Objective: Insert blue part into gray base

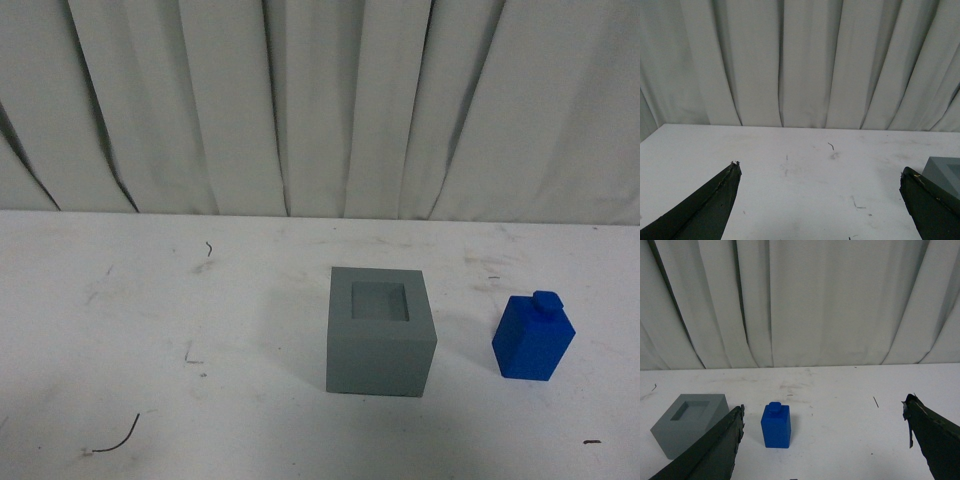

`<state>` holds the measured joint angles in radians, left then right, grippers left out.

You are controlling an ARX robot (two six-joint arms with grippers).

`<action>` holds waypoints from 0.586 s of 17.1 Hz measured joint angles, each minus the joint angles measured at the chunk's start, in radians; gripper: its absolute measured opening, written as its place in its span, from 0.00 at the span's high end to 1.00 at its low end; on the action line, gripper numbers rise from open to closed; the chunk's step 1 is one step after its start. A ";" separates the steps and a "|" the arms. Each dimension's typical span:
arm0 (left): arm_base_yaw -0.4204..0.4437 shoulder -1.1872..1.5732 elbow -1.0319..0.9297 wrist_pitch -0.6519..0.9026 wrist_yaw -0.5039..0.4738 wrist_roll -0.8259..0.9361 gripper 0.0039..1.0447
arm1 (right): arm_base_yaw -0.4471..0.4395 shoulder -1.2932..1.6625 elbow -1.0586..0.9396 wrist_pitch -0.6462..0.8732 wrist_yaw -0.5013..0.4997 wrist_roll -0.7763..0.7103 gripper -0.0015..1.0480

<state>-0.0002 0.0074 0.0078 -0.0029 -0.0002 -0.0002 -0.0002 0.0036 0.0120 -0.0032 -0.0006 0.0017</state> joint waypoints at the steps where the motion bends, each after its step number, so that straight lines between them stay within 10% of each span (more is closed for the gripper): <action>1: 0.000 0.000 0.000 0.000 0.000 0.000 0.06 | 0.000 0.000 0.000 0.000 0.000 0.000 0.06; 10: 0.000 0.000 0.000 0.000 0.000 0.000 0.06 | 0.000 0.000 0.000 0.000 0.000 0.000 0.06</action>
<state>-0.0002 0.0074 0.0078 -0.0029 -0.0002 -0.0002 -0.0002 0.0036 0.0120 -0.0032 -0.0006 0.0017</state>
